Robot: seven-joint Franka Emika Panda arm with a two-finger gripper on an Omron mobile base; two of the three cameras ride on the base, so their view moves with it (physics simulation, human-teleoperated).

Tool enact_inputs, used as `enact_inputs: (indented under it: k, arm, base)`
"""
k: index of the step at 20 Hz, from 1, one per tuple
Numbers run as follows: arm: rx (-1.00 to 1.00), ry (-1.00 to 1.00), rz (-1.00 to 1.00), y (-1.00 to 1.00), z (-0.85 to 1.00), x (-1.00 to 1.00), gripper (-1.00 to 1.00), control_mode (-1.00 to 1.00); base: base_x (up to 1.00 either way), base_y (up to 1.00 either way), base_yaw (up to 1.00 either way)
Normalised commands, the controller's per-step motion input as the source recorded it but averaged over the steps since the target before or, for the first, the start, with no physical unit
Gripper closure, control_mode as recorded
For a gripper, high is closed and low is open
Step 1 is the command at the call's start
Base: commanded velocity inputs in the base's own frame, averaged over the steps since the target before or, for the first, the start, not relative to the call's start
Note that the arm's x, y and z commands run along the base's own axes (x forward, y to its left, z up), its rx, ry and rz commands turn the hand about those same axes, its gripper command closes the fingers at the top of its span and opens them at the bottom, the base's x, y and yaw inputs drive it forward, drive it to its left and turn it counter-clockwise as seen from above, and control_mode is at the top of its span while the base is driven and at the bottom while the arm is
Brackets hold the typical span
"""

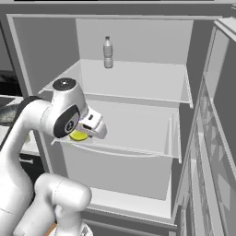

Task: Grab a lemon wedge from the fridge and one ice cube from the ice bowl, and put them in the glass of lemonade.

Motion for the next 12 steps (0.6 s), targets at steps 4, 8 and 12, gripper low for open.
enact_inputs:
  k: [4, 8, 12]
  arm:
    - [0.0, 0.17, 0.33, 0.89, 0.31, -0.68, 1.0, -1.0]
    - [0.0, -0.1, 0.31, 0.48, 0.0, -0.97, 1.0, -1.0]
    - [0.0, -0.21, 0.27, 0.38, -0.01, -0.83, 1.0, -1.0]
  base:
    - [0.0, 0.0, 0.0]
    - [0.0, 0.0, 0.0]
    - [0.0, 0.0, 0.0]
